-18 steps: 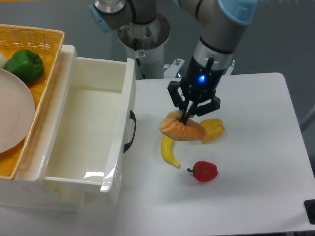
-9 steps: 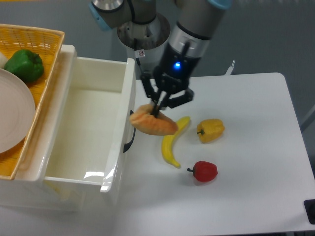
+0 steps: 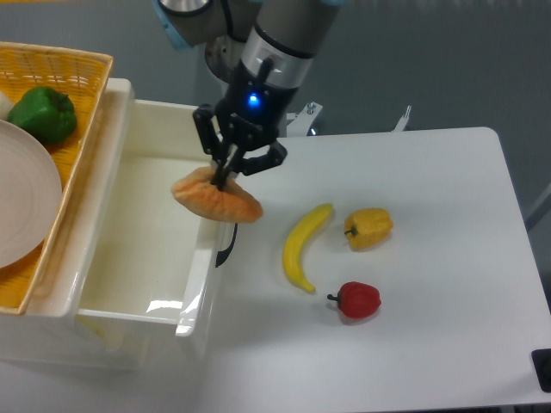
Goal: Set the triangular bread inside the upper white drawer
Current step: 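Move the held bread over the drawer interior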
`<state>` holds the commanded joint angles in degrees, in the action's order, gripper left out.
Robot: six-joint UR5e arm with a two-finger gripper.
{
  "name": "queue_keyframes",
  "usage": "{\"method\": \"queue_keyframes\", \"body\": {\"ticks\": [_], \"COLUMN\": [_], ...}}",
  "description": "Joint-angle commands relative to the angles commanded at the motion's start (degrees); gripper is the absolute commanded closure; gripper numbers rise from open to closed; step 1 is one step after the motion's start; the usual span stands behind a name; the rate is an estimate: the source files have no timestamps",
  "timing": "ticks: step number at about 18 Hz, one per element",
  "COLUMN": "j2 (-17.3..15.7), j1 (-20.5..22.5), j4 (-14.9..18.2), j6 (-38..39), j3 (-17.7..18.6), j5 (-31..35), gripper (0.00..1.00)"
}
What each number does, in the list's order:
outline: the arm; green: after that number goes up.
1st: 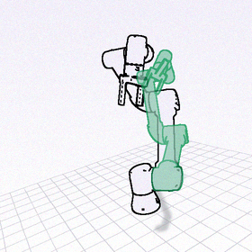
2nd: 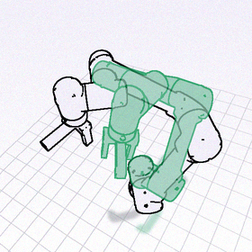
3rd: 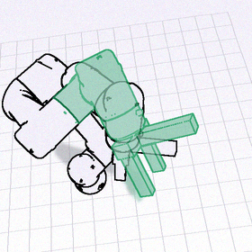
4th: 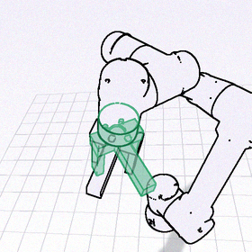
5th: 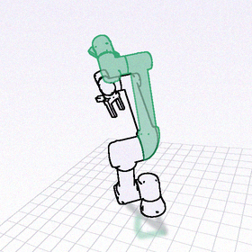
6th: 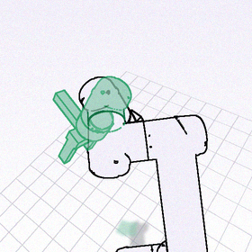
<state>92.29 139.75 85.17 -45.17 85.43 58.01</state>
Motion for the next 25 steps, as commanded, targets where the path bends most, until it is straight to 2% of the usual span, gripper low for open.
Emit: {"method": "queue_keyframes", "body": {"ticks": [13,25], "j2": [-2.55,-1.24], "j1": [-1.41,-3.95], "j4": [0.44,0.35], "j6": [0.0,-0.09], "j3": [1.93,2.73], "j5": [-2.29,-3.34], "gripper": [1.0,1.0]}}
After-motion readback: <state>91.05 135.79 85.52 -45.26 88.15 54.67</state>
